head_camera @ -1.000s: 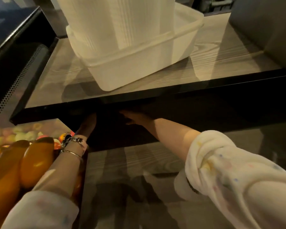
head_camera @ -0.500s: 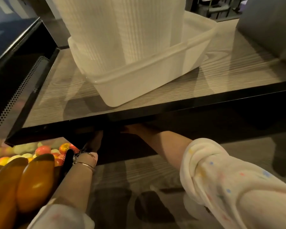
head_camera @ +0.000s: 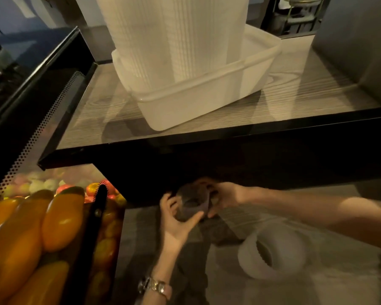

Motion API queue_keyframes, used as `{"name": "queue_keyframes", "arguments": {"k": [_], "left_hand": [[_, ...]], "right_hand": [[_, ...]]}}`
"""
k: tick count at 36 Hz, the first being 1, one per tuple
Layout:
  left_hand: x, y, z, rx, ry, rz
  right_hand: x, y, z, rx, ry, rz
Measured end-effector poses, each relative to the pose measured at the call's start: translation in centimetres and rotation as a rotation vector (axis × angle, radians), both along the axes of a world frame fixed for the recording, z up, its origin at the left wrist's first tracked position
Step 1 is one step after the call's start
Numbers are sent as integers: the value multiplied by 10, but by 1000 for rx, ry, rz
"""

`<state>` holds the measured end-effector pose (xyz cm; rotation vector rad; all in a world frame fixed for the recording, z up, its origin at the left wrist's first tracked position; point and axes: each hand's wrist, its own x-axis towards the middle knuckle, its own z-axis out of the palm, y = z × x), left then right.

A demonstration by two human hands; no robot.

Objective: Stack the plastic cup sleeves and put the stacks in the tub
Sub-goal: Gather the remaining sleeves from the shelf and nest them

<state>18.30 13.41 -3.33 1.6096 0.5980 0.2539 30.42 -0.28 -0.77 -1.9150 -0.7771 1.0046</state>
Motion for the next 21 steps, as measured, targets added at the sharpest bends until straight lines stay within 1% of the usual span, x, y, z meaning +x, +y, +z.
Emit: {"name": "queue_keyframes", "arguments": {"k": [3, 4, 6, 9, 10, 12, 15, 17, 21], "left_hand": [[-22, -21, -13, 166, 47, -127], [-28, -27, -18, 197, 65, -159], [-35, -40, -23, 238, 110, -208], [-40, -51, -26, 431, 130, -295], [-40, -51, -28, 446, 122, -292], [-39, -52, -28, 389, 120, -263], [-37, -49, -24, 217, 101, -237], [-35, -46, -16, 143, 78, -220], [-32, -42, 9, 30, 25, -244]], "right_hand": [[-10, -32, -16, 15, -42, 6], [-10, -42, -25, -17, -38, 8], [-16, -58, -36, -100, -91, 27], [-25, -67, -54, -167, -172, -42], [-27, -67, -57, -158, -173, -51], [-31, -66, -55, -115, -107, -67], [-34, -66, -41, -33, 30, -105], [-31, -66, -29, 18, 106, -129], [-24, -66, -6, 101, 178, -205]]}}
